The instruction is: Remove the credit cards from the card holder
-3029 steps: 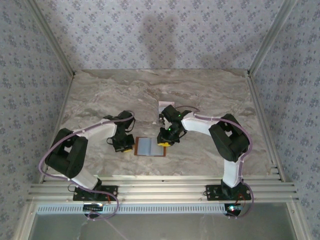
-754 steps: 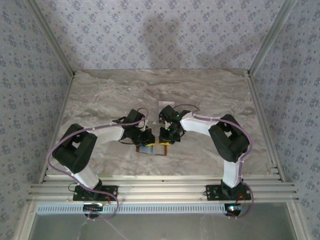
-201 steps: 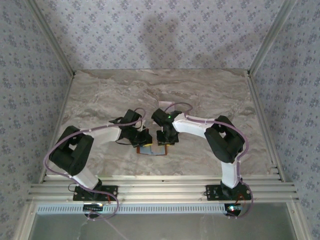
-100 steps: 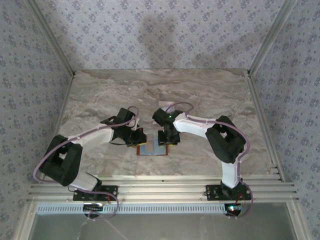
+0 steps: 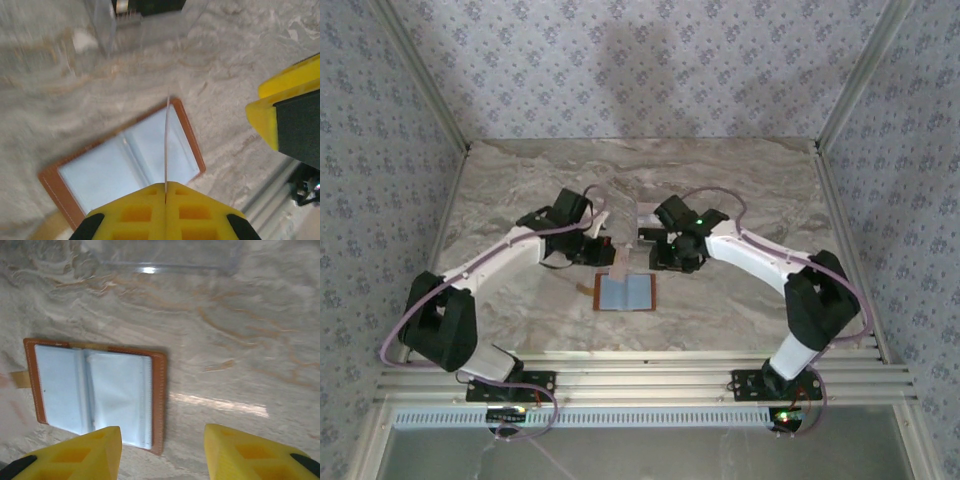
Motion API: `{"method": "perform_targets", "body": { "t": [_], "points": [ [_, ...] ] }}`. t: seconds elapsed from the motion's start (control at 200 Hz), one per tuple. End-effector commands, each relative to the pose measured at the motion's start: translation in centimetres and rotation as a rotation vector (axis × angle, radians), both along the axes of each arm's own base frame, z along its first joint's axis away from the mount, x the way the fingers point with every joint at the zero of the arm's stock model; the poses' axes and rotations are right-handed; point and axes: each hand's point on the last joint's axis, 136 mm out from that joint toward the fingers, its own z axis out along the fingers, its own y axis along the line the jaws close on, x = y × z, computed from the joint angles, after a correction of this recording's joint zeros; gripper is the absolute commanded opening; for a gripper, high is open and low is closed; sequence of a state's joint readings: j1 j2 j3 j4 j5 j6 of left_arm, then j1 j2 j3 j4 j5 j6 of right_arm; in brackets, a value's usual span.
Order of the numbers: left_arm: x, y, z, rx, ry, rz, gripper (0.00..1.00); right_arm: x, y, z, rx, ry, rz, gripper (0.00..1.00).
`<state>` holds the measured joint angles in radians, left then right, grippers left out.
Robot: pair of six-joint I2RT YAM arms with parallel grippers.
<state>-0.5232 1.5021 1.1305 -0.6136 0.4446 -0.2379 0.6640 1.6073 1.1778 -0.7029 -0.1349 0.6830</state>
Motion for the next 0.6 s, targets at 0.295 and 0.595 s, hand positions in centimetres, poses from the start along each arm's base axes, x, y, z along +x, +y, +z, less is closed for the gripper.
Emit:
{"method": "perform_targets", "body": {
  "t": [0.295,0.595],
  "points": [
    [7.3,-2.8,5.8,0.249,-0.410,-0.457,0.00,-0.5,-8.1,1.1,-0.041,-0.013,-0.094,0.49],
    [8.7,-7.4,5.0,0.330,-0.531,-0.964,0.00,-1.4,-10.2,1.3,-0.041,-0.003,-0.135,0.49]
  ]
}}
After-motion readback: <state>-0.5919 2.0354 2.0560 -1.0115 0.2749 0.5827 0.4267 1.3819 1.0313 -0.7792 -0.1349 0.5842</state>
